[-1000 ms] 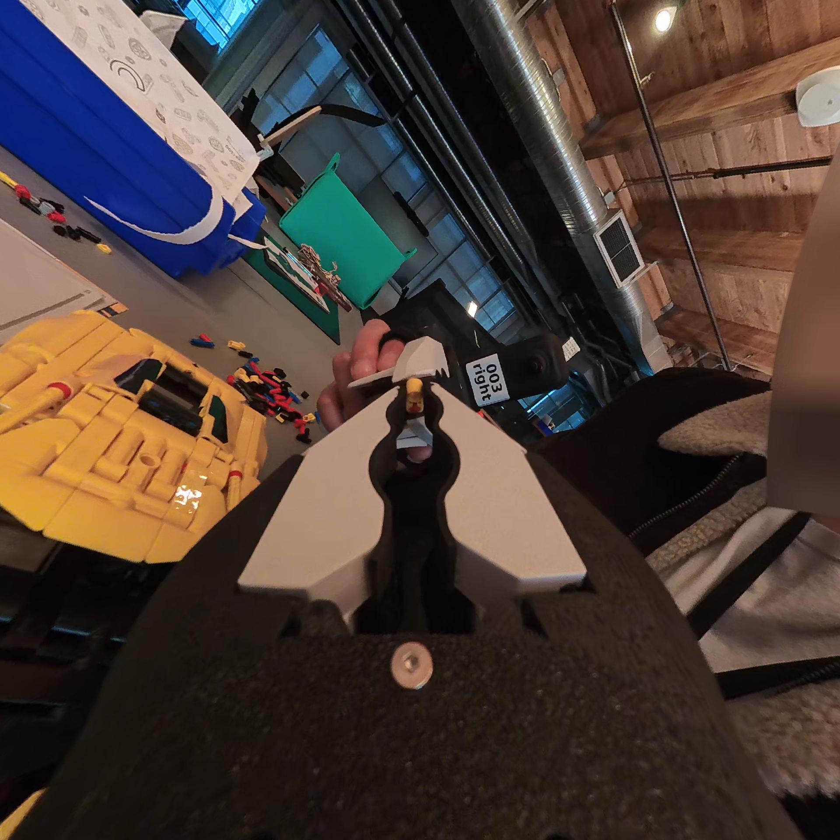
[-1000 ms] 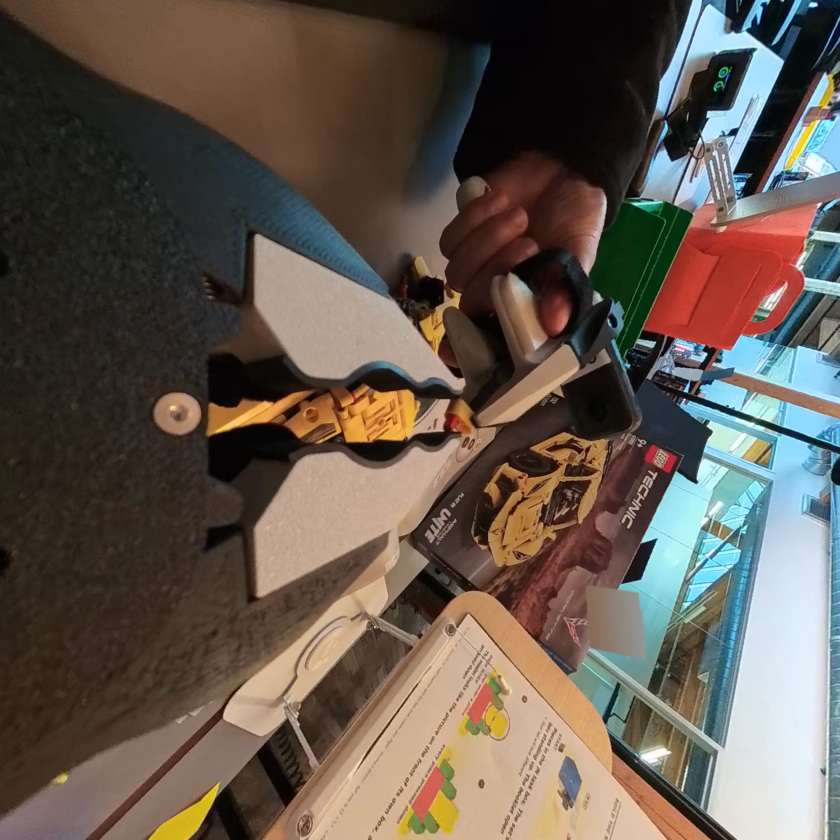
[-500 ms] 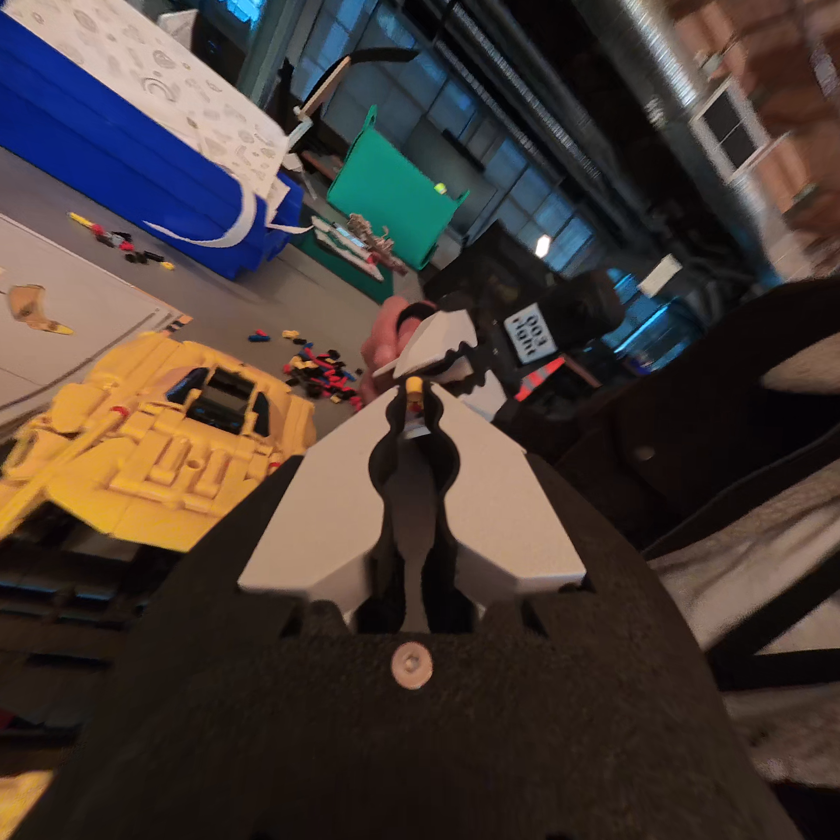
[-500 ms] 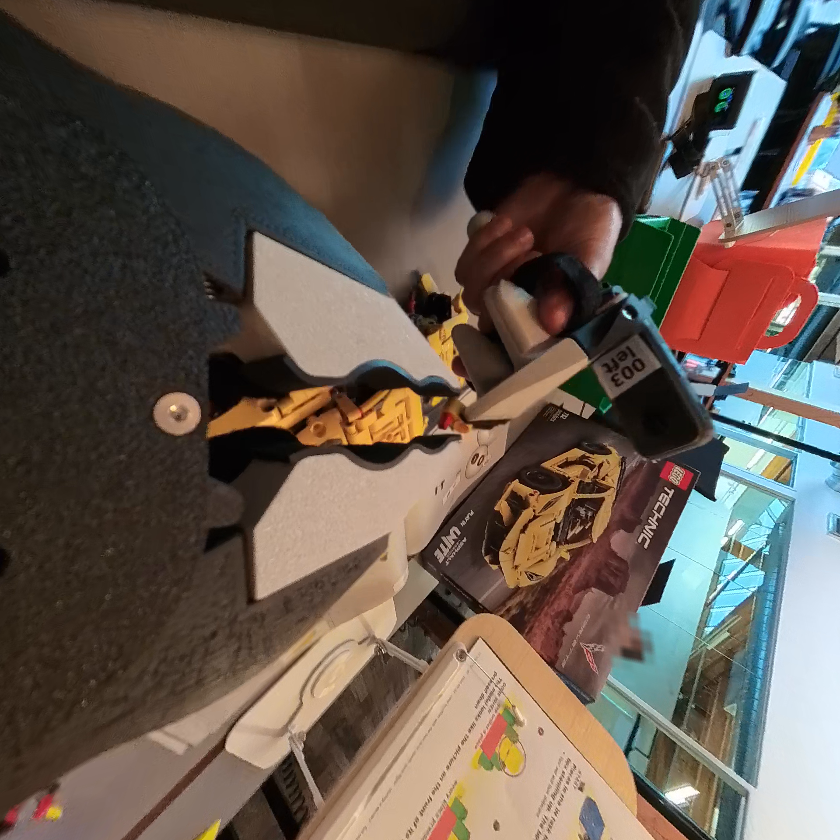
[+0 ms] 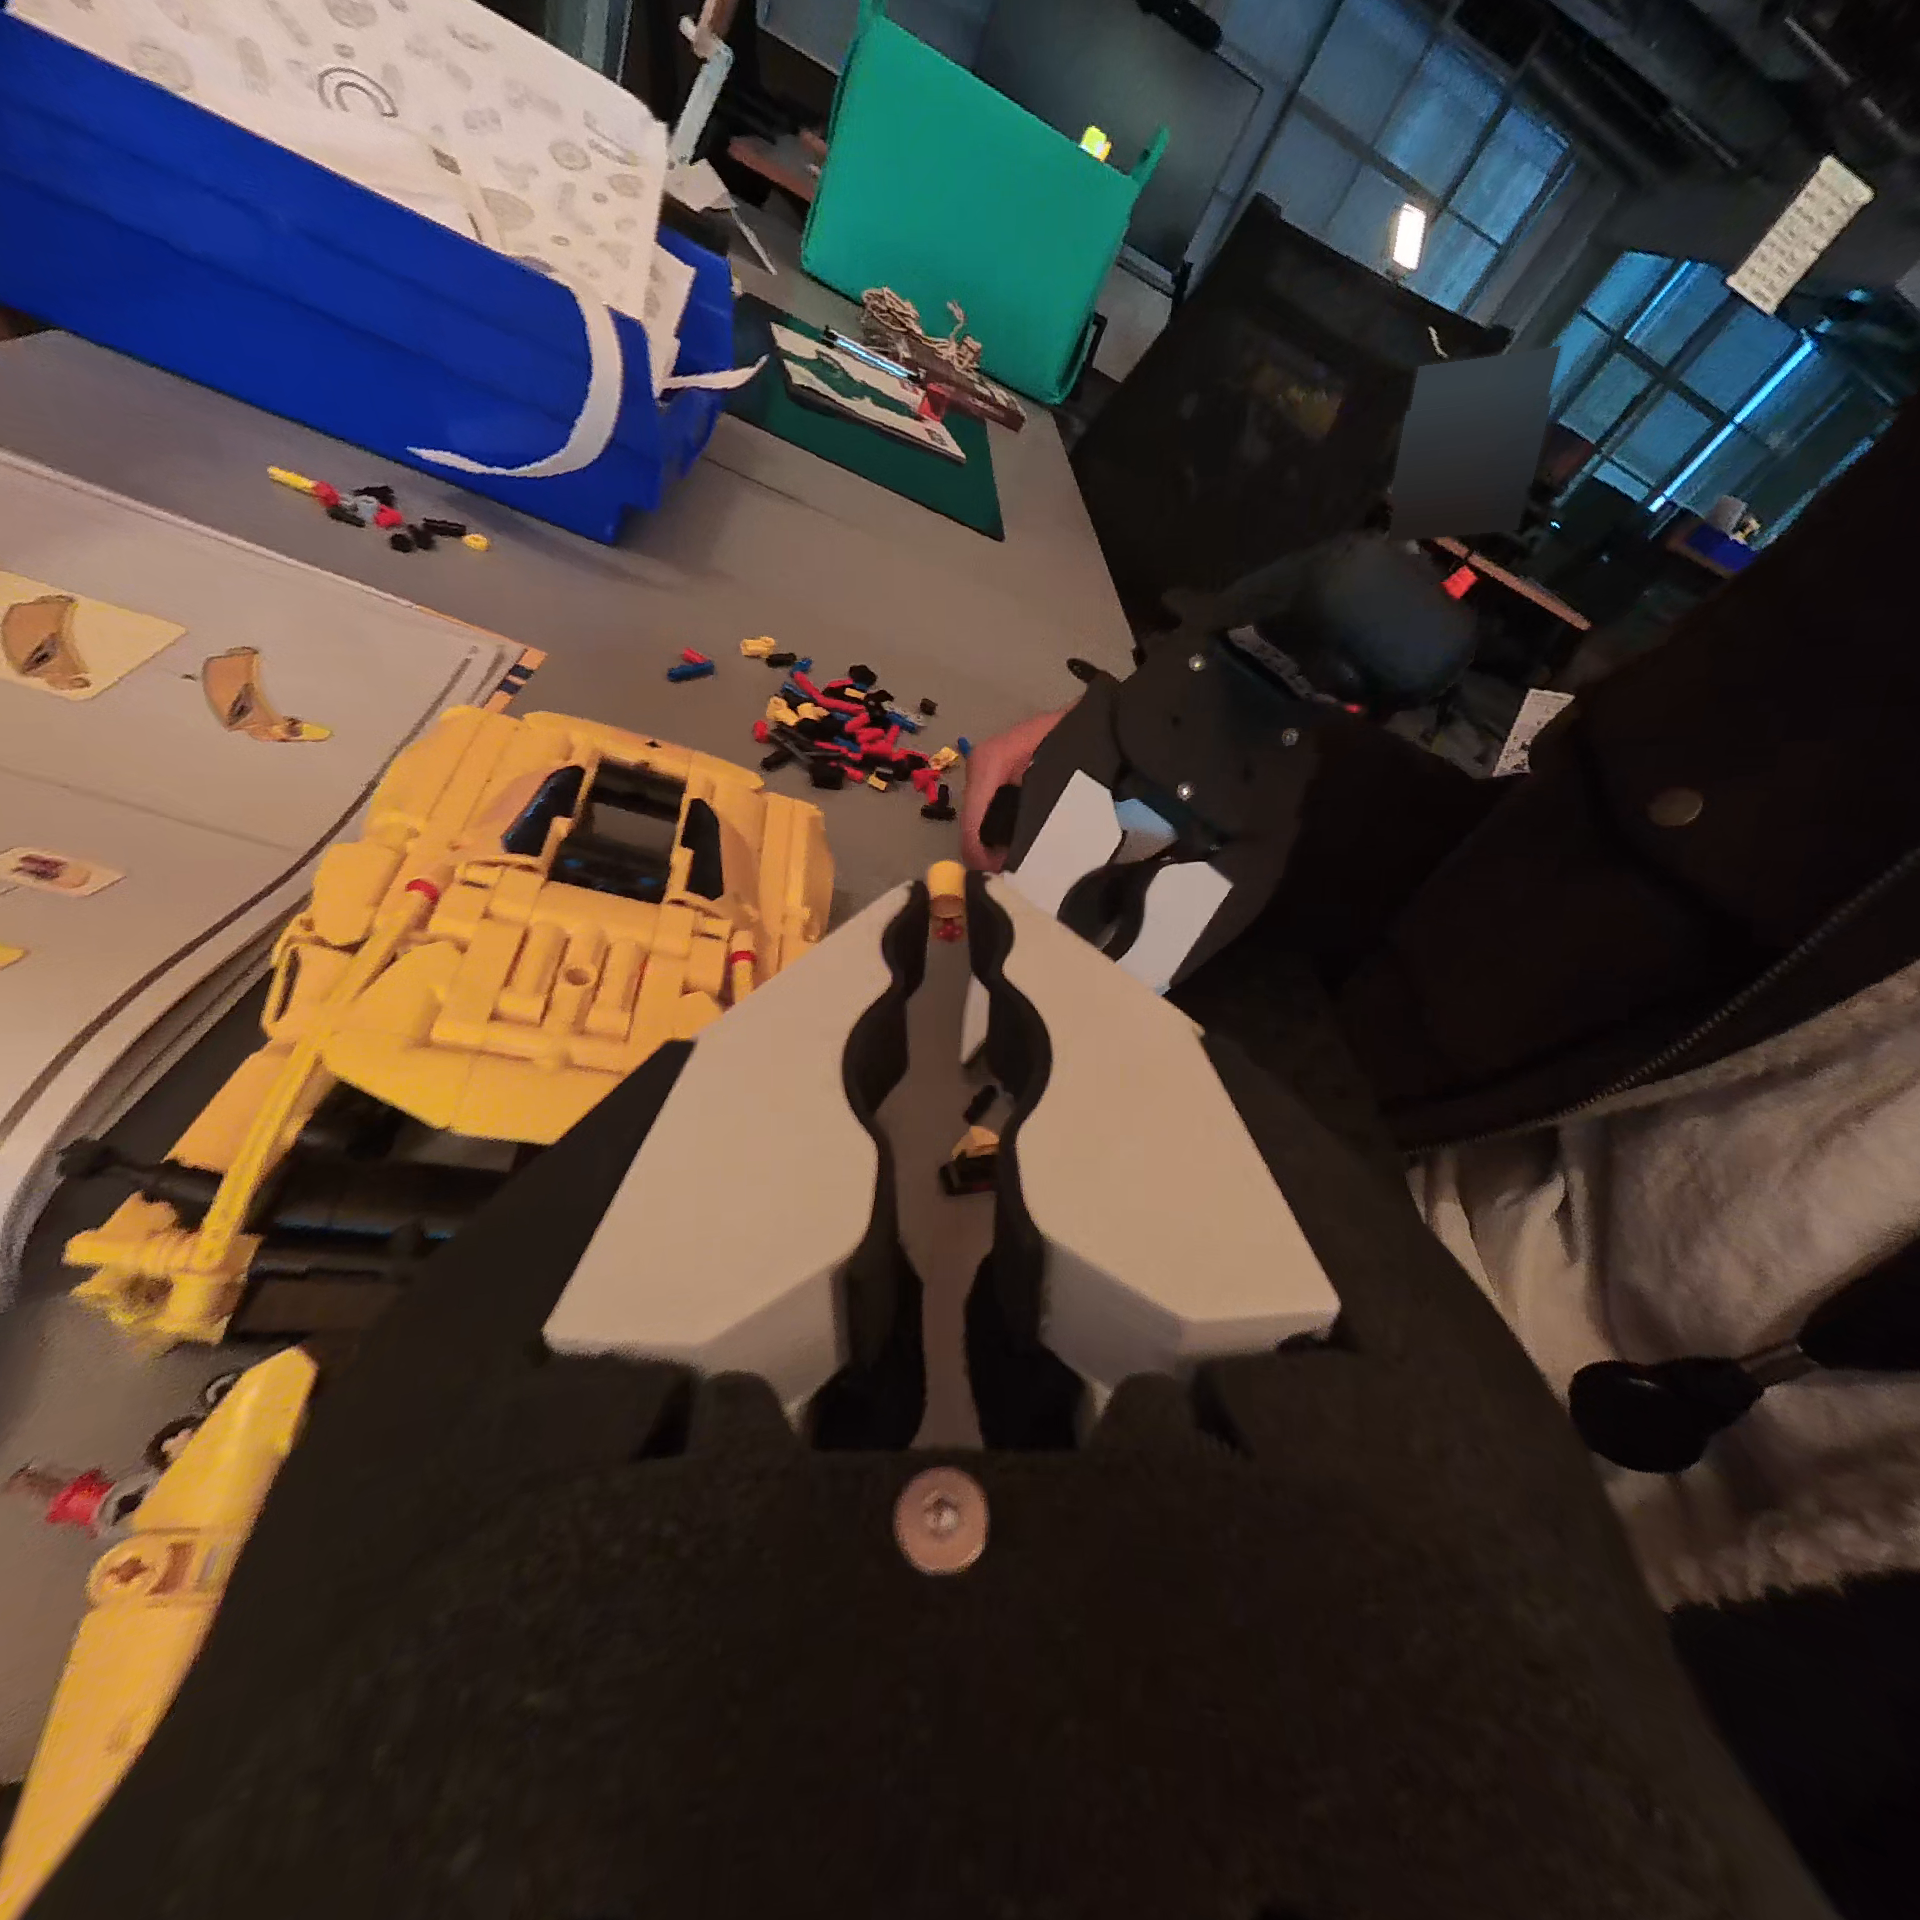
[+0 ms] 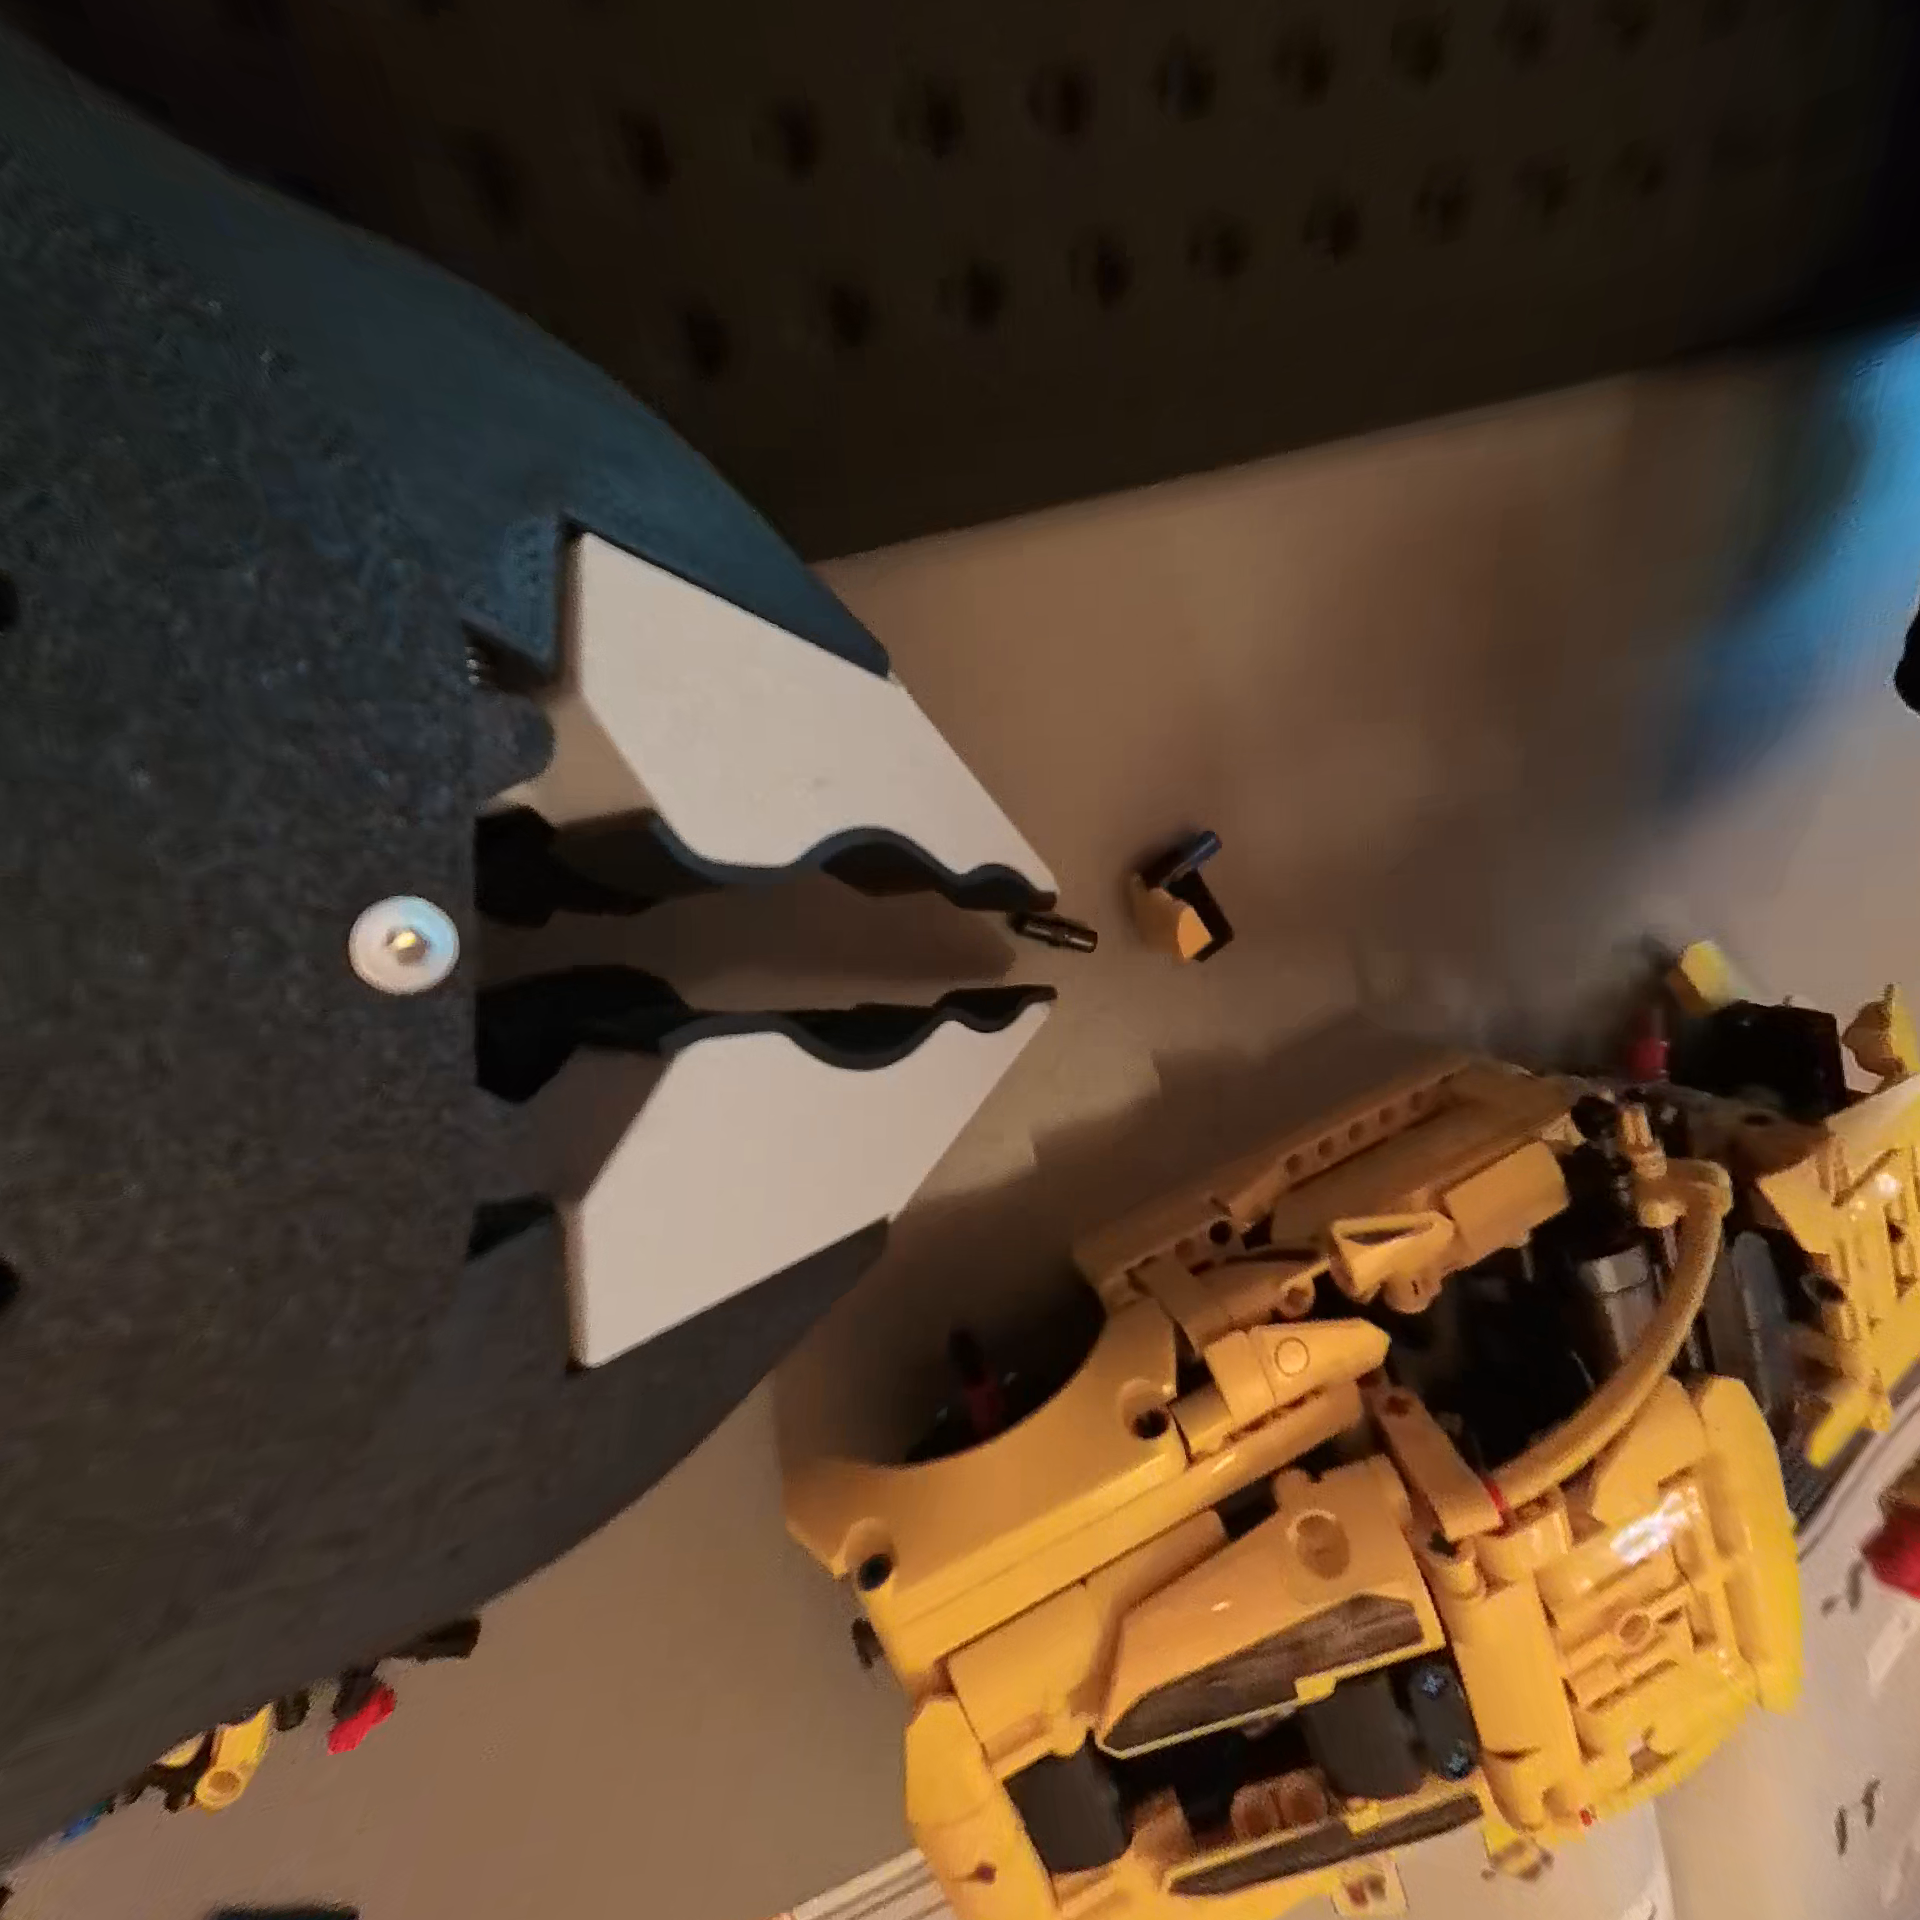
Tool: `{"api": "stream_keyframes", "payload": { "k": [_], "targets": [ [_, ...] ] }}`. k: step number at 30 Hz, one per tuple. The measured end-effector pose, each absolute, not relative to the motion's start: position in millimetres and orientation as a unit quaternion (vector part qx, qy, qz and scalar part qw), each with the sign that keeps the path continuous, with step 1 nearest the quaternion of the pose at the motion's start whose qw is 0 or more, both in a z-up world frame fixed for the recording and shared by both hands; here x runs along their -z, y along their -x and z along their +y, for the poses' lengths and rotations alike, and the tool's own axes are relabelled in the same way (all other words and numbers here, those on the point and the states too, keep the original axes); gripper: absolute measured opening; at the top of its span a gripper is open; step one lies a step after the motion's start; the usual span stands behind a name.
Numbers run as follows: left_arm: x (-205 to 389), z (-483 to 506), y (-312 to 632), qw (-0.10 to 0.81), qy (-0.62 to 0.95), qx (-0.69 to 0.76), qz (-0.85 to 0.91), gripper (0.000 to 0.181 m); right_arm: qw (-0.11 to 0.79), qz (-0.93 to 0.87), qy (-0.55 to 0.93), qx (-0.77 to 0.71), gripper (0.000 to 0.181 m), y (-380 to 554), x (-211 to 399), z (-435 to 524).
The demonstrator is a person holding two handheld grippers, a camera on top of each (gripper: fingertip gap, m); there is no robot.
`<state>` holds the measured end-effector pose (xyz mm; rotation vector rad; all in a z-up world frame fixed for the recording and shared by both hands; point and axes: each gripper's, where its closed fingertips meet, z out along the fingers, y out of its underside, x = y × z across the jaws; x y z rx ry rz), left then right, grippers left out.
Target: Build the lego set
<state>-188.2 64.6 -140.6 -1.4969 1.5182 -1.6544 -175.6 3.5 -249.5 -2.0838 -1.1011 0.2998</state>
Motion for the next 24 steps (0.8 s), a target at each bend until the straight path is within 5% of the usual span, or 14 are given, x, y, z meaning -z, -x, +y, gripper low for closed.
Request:
{"api": "stream_keyframes", "payload": {
  "k": [14, 19, 24],
  "targets": [
    [137.4, 57.6, 187.0, 0.222, 0.532, 0.601, 0.554, 0.007, 0.325, -0.415, 0.842, -0.117, 0.003, 144.5, 226.5, -6.7],
    [135.7, 60.3, 186.0, 0.227, 0.537, 0.601, 0.547, 0.007, 0.091, -0.312, 0.943, 0.073, 0.003, -26.4, 202.8, -53.6],
    [135.0, 63.2, 185.2, 0.232, 0.544, 0.597, 0.542, 0.007, -0.142, -0.254, 0.951, 0.107, 0.003, -111.0, 214.3, -102.7]
  ]
}}
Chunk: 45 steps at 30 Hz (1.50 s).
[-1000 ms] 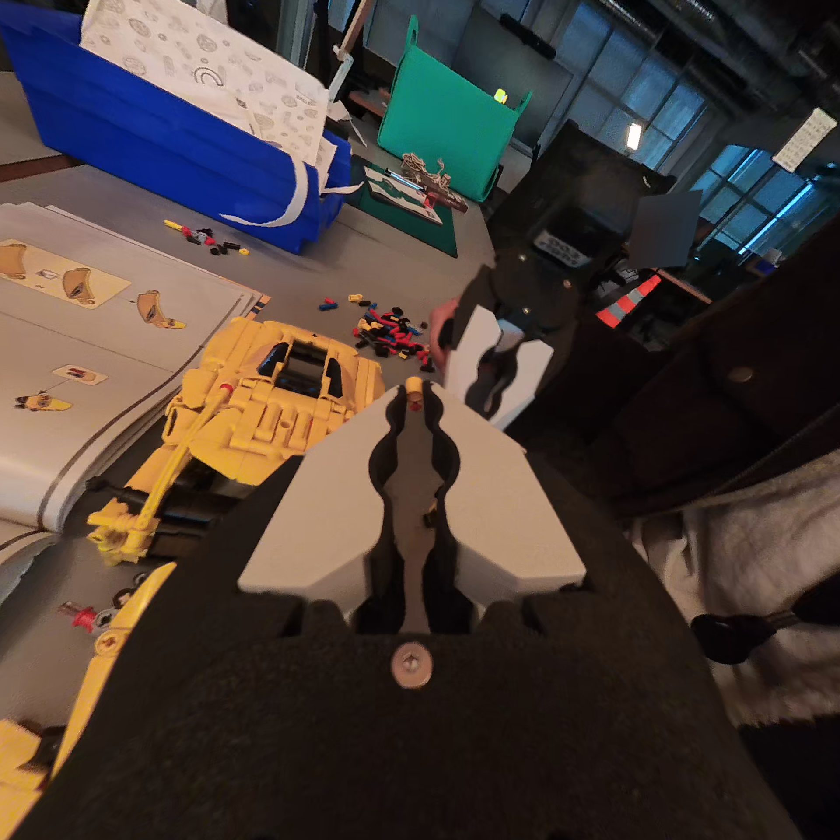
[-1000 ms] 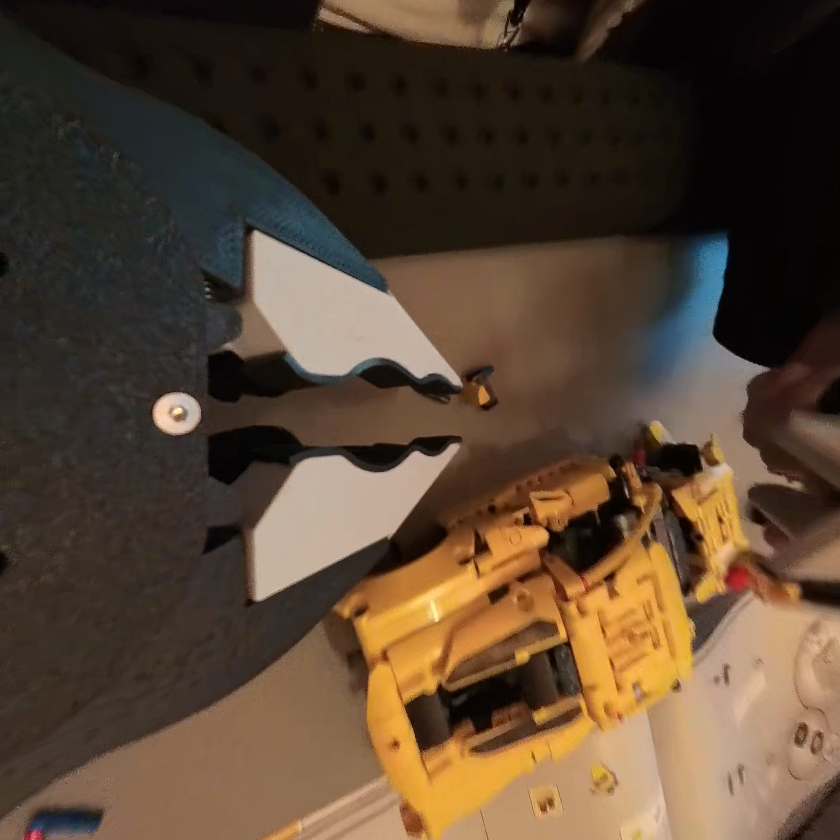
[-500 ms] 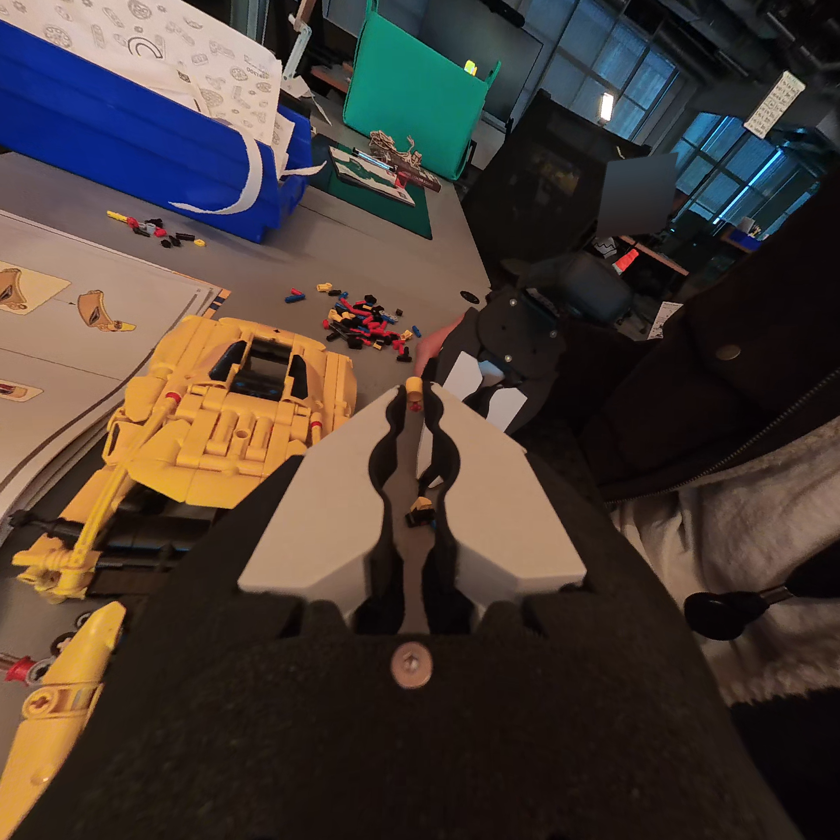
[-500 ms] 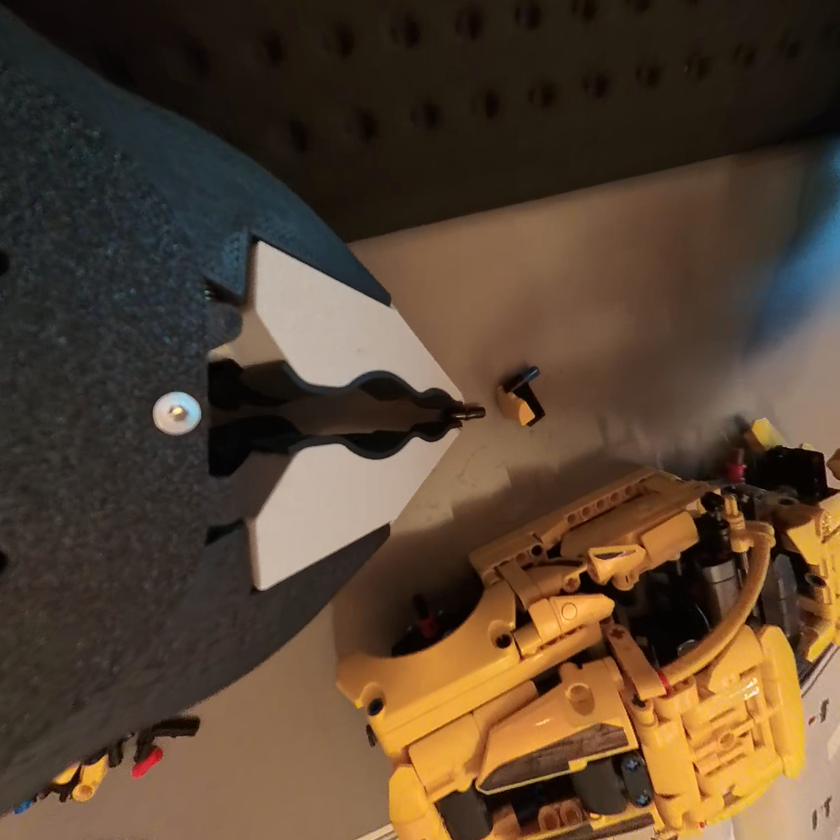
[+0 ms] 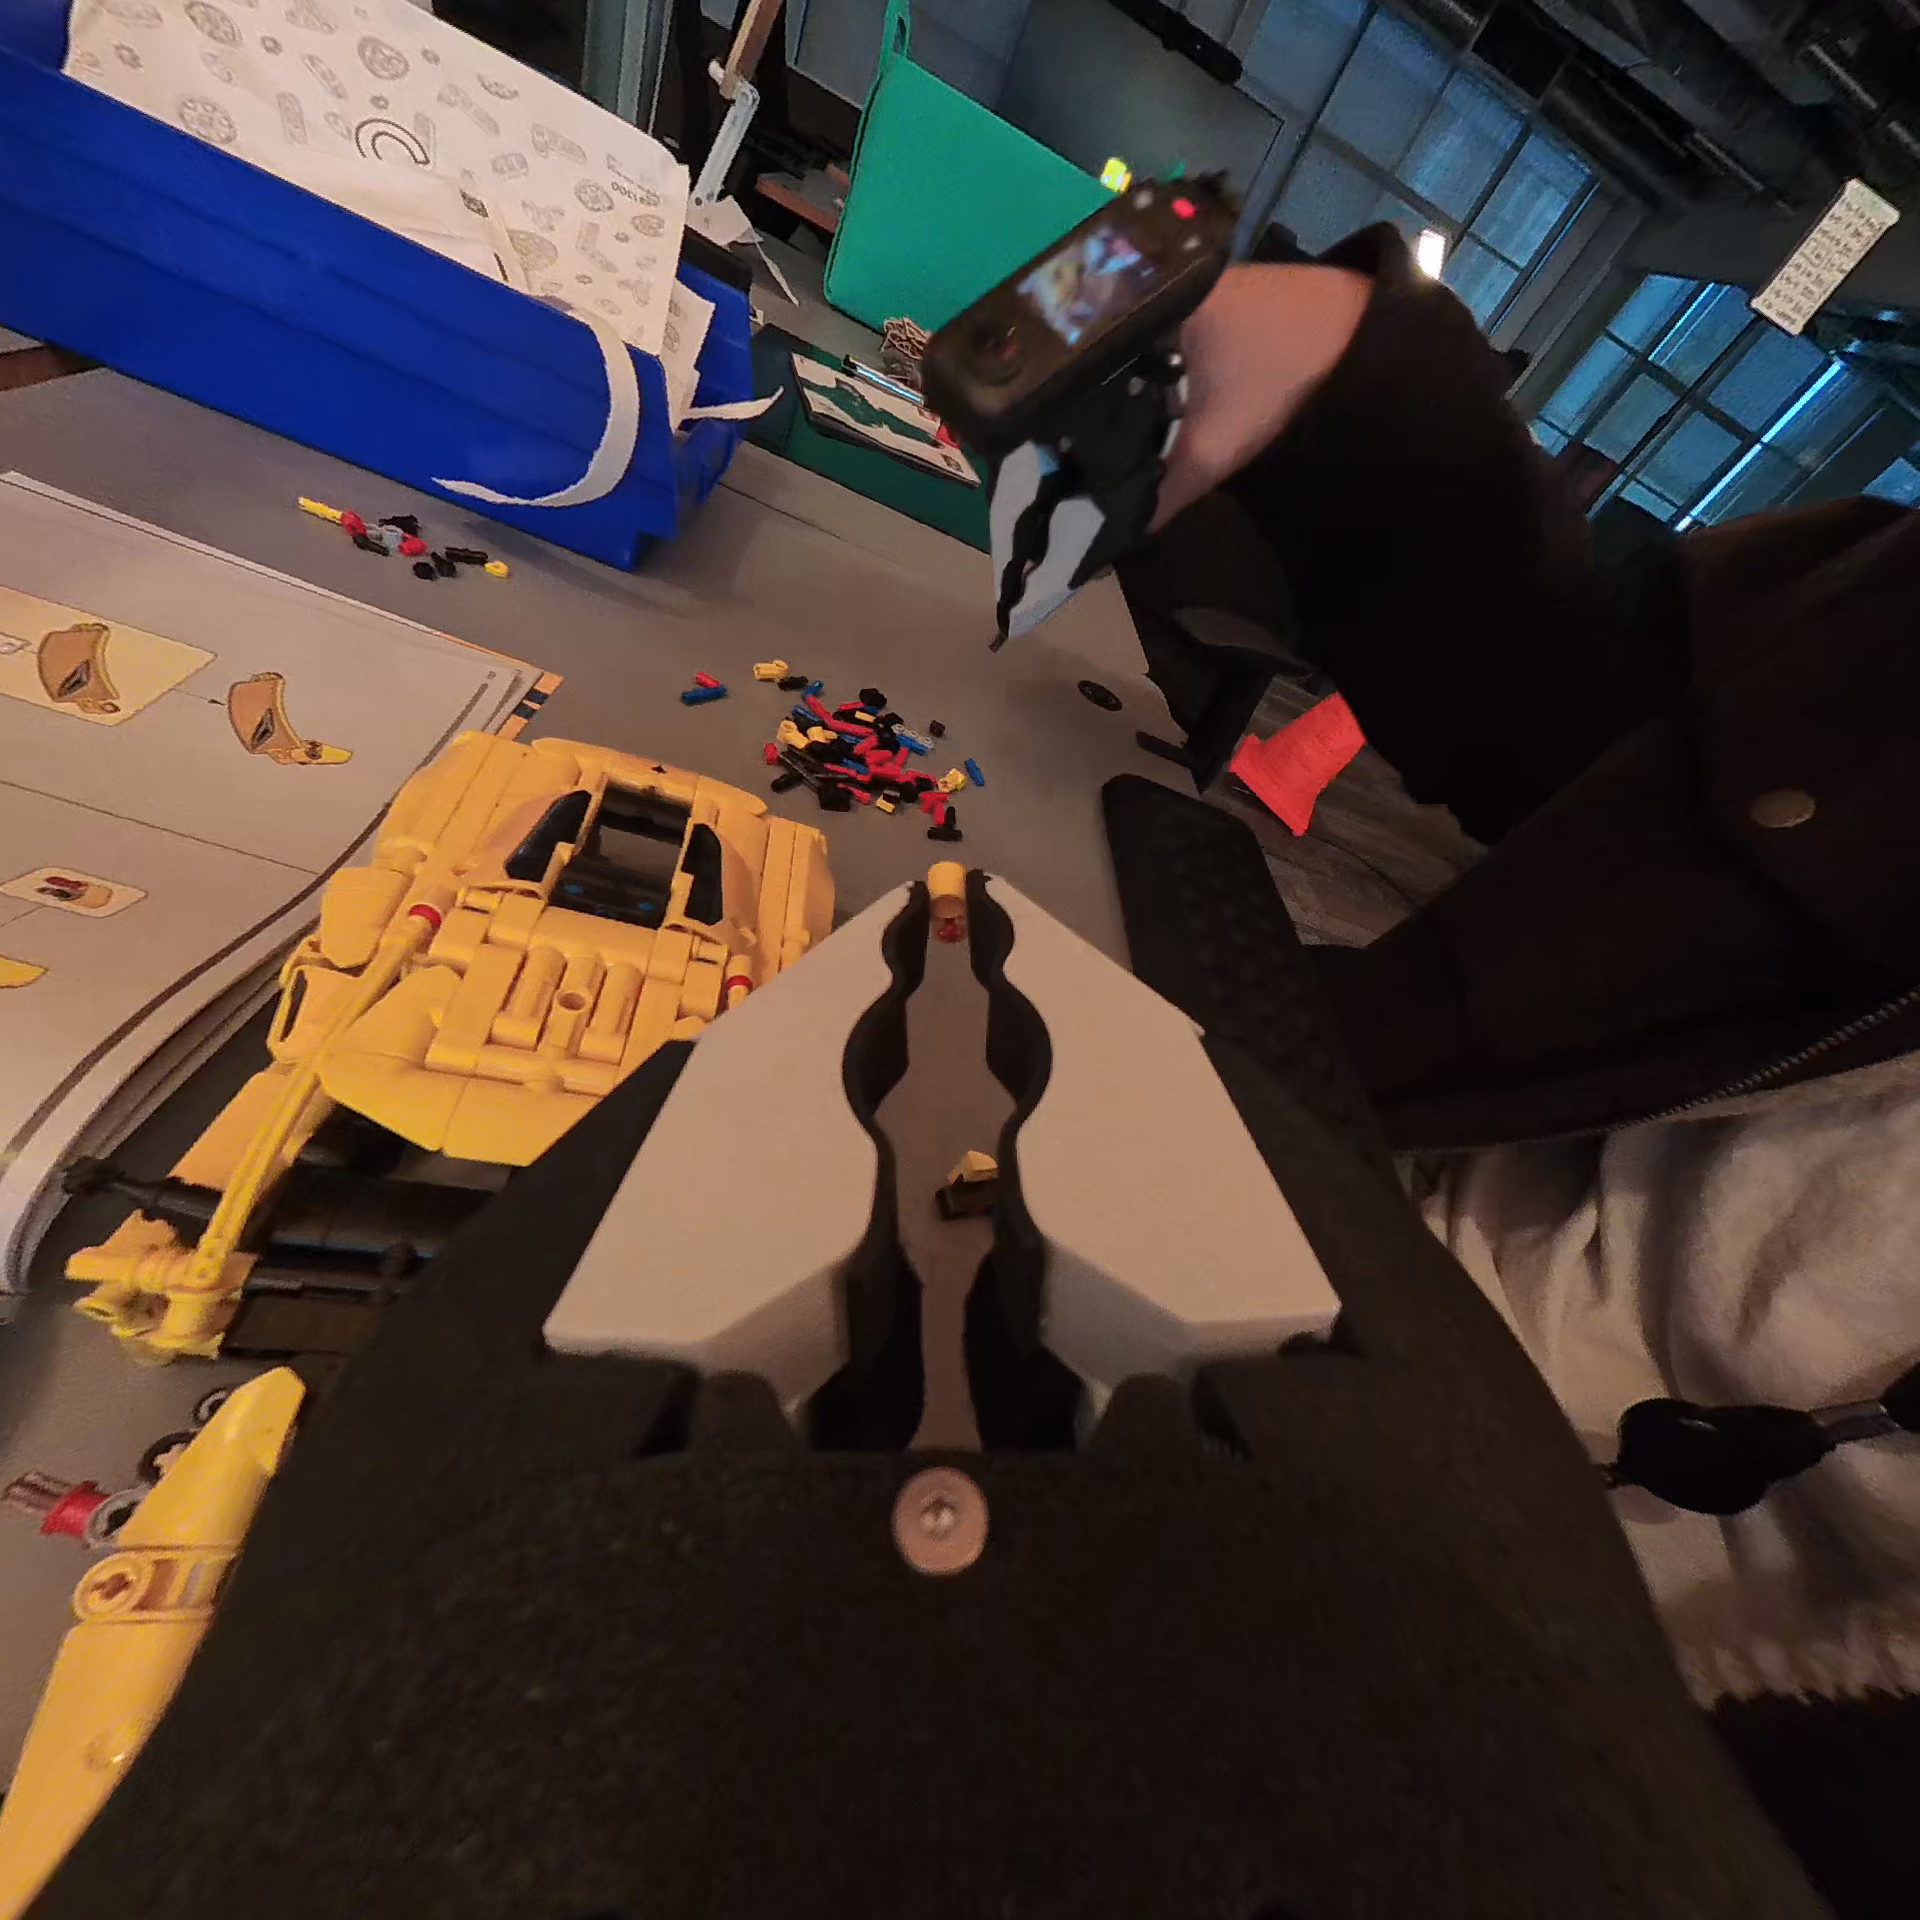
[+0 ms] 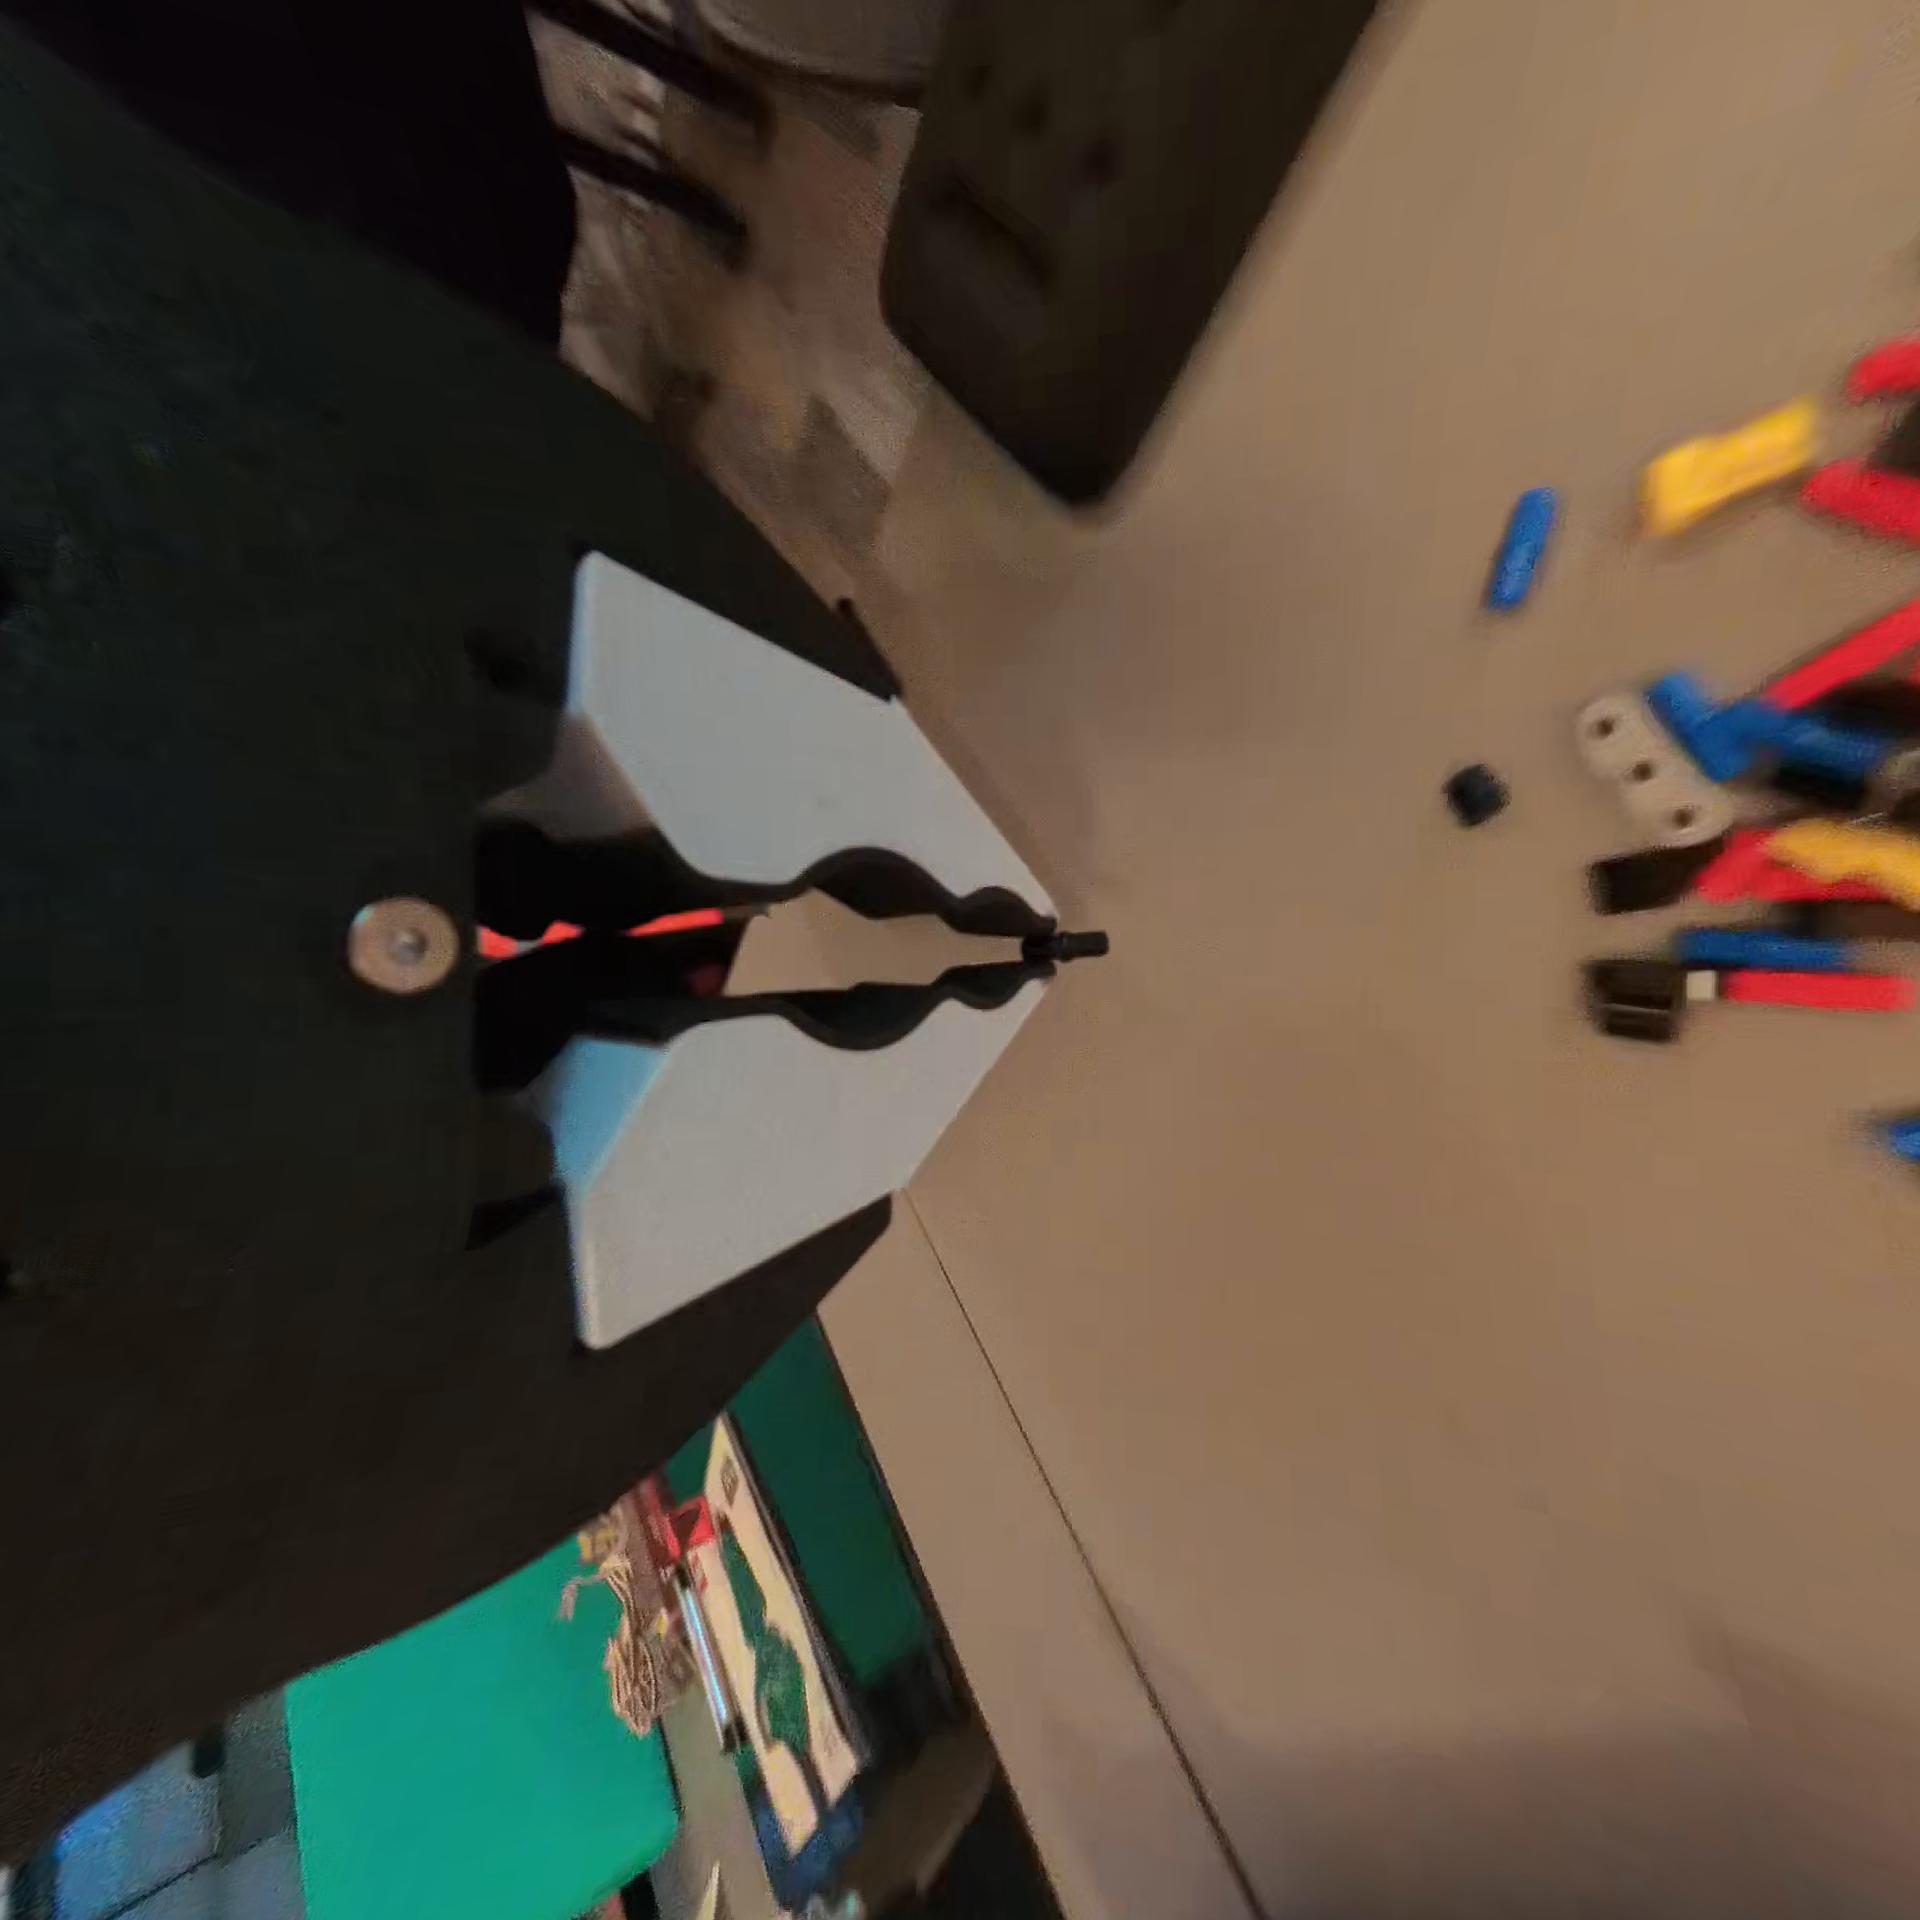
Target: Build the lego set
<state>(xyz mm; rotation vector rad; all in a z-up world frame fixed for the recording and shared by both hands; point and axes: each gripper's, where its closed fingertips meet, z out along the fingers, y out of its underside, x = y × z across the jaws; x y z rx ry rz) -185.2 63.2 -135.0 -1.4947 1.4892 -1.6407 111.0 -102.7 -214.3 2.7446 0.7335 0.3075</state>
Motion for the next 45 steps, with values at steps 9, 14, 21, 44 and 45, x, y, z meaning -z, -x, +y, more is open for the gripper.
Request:
{"api": "stream_keyframes", "payload": {
  "k": [9, 14, 21, 44, 45],
  "targets": [
    [139.5, 61.6, 183.5, 0.229, 0.554, 0.584, 0.547, 0.007, 0.307, 0.192, -0.929, -0.075, 0.003, -136.7, 235.2, -135.2],
    [137.4, 62.3, 183.5, 0.231, 0.552, 0.588, 0.544, 0.007, 0.312, 0.185, -0.928, -0.08, 0.003, -138.6, 243.1, -134.7],
    [136.9, 61.8, 183.2, 0.232, 0.551, 0.588, 0.544, 0.007, 0.304, 0.184, -0.931, -0.087, 0.003, -140.4, 244.2, -134.4],
    [137.5, 60.1, 182.8, 0.229, 0.551, 0.589, 0.545, 0.007, 0.261, 0.206, -0.941, -0.059, 0.015, -133.9, 248.0, -136.0],
    [137.3, 60.2, 182.9, 0.229, 0.551, 0.589, 0.545, 0.007, 0.252, 0.206, -0.944, -0.054, 0.015, -135.6, 245.1, -139.1]
  ]
}}
